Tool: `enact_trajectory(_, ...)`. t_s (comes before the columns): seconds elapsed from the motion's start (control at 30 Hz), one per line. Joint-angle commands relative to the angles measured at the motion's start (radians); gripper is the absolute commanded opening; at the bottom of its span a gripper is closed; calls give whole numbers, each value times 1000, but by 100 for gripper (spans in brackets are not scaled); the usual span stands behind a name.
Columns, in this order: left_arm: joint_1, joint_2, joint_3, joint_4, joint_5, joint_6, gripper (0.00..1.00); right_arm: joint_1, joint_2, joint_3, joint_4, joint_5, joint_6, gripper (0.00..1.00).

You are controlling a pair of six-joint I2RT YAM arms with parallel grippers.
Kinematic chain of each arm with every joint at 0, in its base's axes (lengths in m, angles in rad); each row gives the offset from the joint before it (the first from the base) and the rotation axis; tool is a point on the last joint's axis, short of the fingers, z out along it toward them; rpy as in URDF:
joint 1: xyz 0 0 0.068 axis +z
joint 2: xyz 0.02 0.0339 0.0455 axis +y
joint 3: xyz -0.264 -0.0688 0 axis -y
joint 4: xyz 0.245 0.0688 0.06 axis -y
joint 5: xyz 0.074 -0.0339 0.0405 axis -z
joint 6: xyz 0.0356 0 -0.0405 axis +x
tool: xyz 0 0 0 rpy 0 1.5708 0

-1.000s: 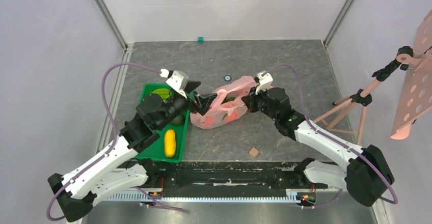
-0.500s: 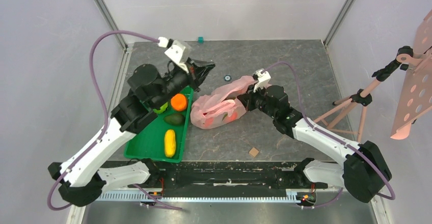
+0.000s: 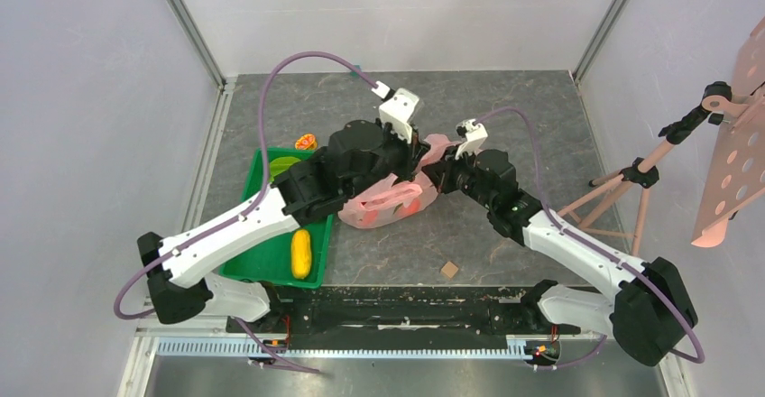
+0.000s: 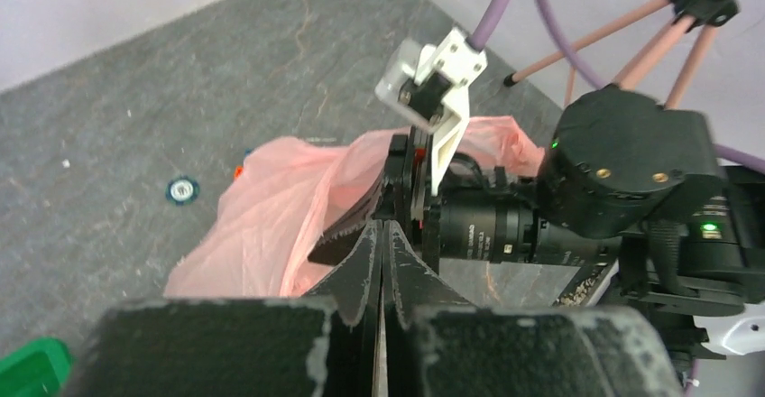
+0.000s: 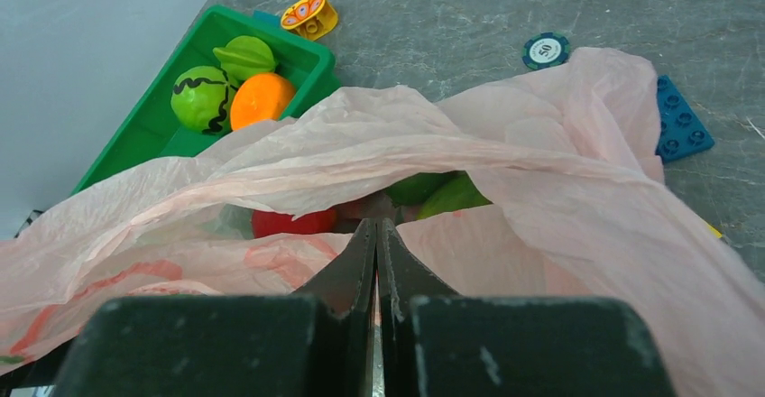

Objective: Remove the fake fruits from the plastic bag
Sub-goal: Adjust the plastic bag at the center of the board.

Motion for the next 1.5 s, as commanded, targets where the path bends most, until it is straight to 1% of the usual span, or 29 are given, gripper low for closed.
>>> enact_trajectory(0.0, -30, 31, 5, -15, -117, -130, 2, -16, -38, 38, -4, 31, 61, 0)
enact_trajectory(0.23, -94, 102, -14, -28, -202, -204, 2, -26, -42, 34, -3, 47, 110, 0)
enact_trajectory(0.33, -100, 136, -14, -65, -229, -235, 2, -33, -39, 26, -3, 52, 116, 0)
enact_trajectory(0.5, -102, 181, -40, -77, -234, -262, 2, -49, -45, -6, 6, 65, 126, 0)
enact_trajectory(0.63, -103, 213, -62, -82, -265, -281, 2, -66, -57, -28, 5, 111, 124, 0)
enact_trajectory(0.77, -103, 246, -81, -62, -286, -287, 2, -75, -66, -42, 6, 124, 120, 0)
enact_trajectory(1.0, -102, 293, -89, -35, -442, -233, 2, -81, -58, -46, -3, 139, 97, 0)
enact_trajectory(1.1, -101, 304, -99, -38, -518, -207, 2, -80, -62, -41, -40, 198, 71, 0)
enact_trajectory(1.17, -99, 305, -114, -39, -568, -196, 2, -80, -73, -38, -81, 266, 46, 0)
enact_trajectory(1.3, -90, 304, -146, -43, -630, -180, 2, -81, -115, -37, -158, 439, -8, 0)
enact_trajectory(1.47, -63, 279, -195, -49, -672, -184, 2, -81, -188, -42, -240, 640, -61, 0)
